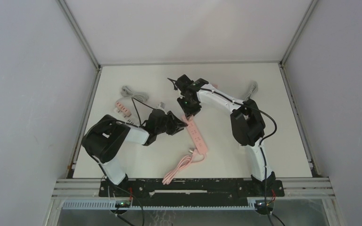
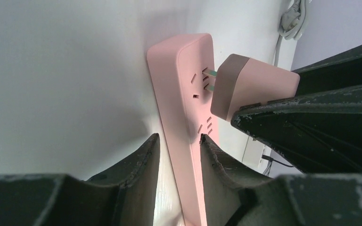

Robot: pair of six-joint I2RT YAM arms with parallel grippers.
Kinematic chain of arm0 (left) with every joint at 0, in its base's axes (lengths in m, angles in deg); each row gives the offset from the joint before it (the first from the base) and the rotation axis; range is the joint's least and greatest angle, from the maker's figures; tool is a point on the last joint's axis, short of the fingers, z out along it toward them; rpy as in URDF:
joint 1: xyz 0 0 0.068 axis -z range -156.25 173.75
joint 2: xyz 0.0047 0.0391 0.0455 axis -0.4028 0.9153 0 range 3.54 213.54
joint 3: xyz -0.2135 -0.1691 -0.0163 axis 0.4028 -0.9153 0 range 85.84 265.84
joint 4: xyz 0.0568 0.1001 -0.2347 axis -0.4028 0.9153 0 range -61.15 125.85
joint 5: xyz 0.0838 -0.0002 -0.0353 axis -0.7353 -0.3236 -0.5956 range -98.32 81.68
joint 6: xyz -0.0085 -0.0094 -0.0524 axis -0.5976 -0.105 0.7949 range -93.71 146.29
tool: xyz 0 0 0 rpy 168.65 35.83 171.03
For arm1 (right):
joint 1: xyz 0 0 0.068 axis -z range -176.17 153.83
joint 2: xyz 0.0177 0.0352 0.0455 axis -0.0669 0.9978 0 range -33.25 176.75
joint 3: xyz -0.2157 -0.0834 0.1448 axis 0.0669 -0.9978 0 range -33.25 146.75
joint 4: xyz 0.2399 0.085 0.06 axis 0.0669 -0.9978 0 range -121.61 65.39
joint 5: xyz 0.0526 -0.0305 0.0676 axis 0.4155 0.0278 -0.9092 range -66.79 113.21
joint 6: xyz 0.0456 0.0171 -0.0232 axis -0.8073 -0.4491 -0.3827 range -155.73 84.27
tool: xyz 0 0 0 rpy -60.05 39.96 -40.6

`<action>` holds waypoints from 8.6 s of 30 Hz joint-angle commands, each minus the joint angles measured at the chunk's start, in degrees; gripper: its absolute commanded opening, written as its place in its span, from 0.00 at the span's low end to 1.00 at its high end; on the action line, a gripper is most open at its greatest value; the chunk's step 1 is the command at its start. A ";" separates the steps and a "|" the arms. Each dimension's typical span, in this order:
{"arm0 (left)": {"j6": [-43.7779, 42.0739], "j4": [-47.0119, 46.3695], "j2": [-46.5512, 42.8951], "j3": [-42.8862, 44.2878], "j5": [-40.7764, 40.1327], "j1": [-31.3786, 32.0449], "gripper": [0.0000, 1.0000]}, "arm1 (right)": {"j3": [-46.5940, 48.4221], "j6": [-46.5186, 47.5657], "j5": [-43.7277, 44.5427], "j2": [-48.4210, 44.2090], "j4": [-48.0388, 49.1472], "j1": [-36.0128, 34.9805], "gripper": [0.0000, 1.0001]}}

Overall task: Insert the plug
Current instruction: Insert the plug into the socket, then pick up the plug from the center of the board.

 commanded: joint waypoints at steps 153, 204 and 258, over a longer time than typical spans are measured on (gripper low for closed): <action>0.72 0.22 7.47 2.60 0.24 1.77 0.20 | -1.06 -7.56 7.79 -1.05 8.54 -3.19 0.59; -4.26 2.34 1.86 1.81 -1.39 1.78 0.42 | 10.26 -9.10 13.99 13.44 23.49 12.17 0.70; -12.47 44.93 -45.75 11.77 7.89 -1.29 0.59 | -52.22 20.22 2.98 -51.80 51.61 -13.39 0.38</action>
